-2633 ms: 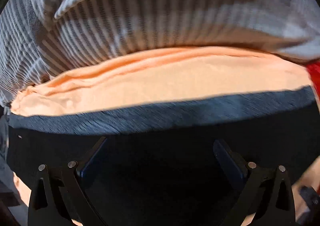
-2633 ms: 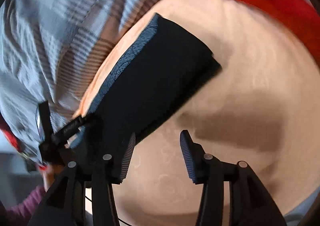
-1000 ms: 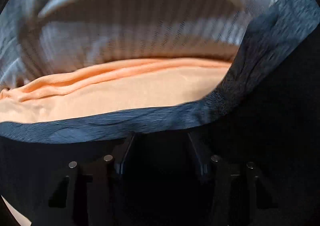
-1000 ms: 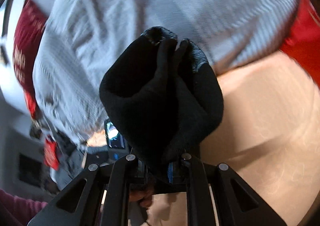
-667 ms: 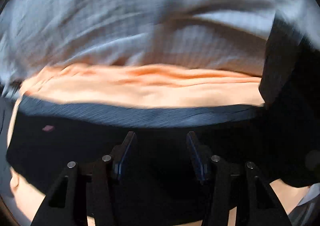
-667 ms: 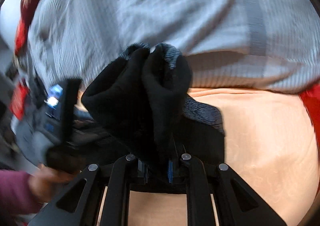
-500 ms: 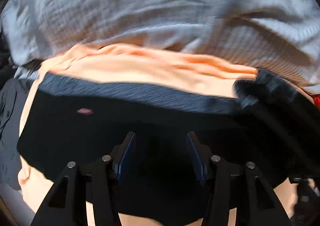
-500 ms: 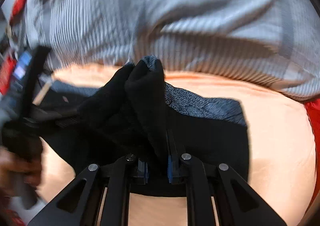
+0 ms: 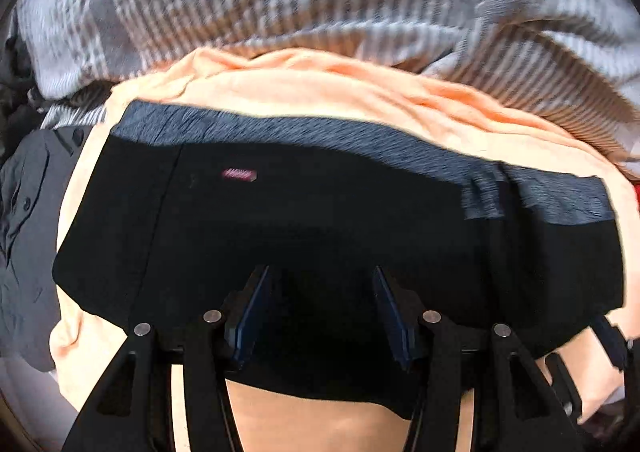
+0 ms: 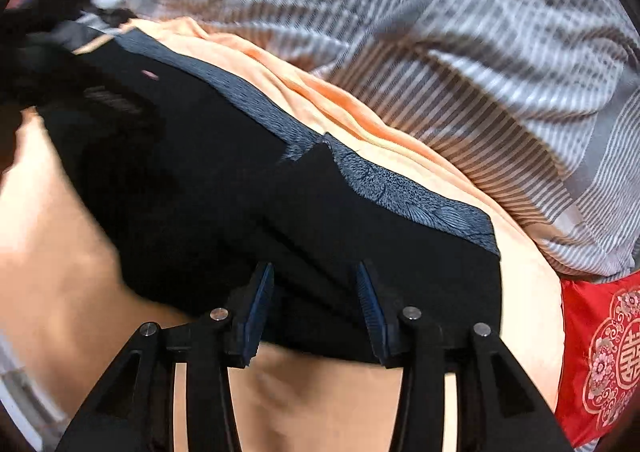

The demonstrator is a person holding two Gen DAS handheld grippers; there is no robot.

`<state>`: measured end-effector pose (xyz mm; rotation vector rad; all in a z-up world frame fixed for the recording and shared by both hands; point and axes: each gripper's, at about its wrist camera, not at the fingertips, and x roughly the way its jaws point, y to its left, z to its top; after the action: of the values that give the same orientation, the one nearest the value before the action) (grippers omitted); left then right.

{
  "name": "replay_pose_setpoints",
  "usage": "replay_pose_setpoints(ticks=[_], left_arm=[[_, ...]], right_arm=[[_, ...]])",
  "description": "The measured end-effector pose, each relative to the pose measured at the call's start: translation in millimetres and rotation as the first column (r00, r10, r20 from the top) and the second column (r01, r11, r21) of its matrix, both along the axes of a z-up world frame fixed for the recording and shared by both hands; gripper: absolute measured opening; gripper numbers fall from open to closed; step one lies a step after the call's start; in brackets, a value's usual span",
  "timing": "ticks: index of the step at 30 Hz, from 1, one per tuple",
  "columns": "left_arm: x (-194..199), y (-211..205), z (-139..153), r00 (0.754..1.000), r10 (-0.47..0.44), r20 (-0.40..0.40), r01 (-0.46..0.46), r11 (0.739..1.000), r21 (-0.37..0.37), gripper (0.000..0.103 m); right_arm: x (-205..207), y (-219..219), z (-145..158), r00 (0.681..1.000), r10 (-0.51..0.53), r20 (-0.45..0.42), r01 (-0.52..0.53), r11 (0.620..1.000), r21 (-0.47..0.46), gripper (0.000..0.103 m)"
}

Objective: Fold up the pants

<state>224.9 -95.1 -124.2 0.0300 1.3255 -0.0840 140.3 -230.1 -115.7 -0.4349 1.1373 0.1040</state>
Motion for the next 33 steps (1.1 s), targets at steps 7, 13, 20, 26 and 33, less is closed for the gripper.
replay_pose_setpoints(ticks=[7, 13, 20, 26, 33], left_arm=[[2, -69, 25, 0.991, -0.135, 0.013, 0.136, 0.985, -0.103, 0.054], [5, -144, 2, 0.967, -0.256, -0.003, 0.253, 0.960, -0.116, 0.054], [-23, -123, -61, 0.976, -0.179, -0.126, 0.161, 0.977, -0.141, 0.072], [-19, -88, -40, 0.992, -0.073, -0.105, 0.058, 0.988, -0.145, 0.072], [-8, -60, -25, 0.997, -0.001, -0.072, -0.006, 0.994, -0.106, 0.072]], right_arm=[[6, -97, 43, 0.964, -0.247, -0.095, 0.263, 0.932, 0.251, 0.040], [40, -178, 26, 0.870, -0.436, -0.232, 0.494, 0.763, 0.418, 0.021], [20, -191, -24, 0.817, -0.461, -0.346, 0.575, 0.685, 0.447, 0.021], [15, -148, 0, 0.908, -0.311, -0.281, 0.410, 0.795, 0.446, 0.023], [12, -66, 5, 0.986, -0.056, -0.156, 0.111, 0.923, 0.368, 0.042]])
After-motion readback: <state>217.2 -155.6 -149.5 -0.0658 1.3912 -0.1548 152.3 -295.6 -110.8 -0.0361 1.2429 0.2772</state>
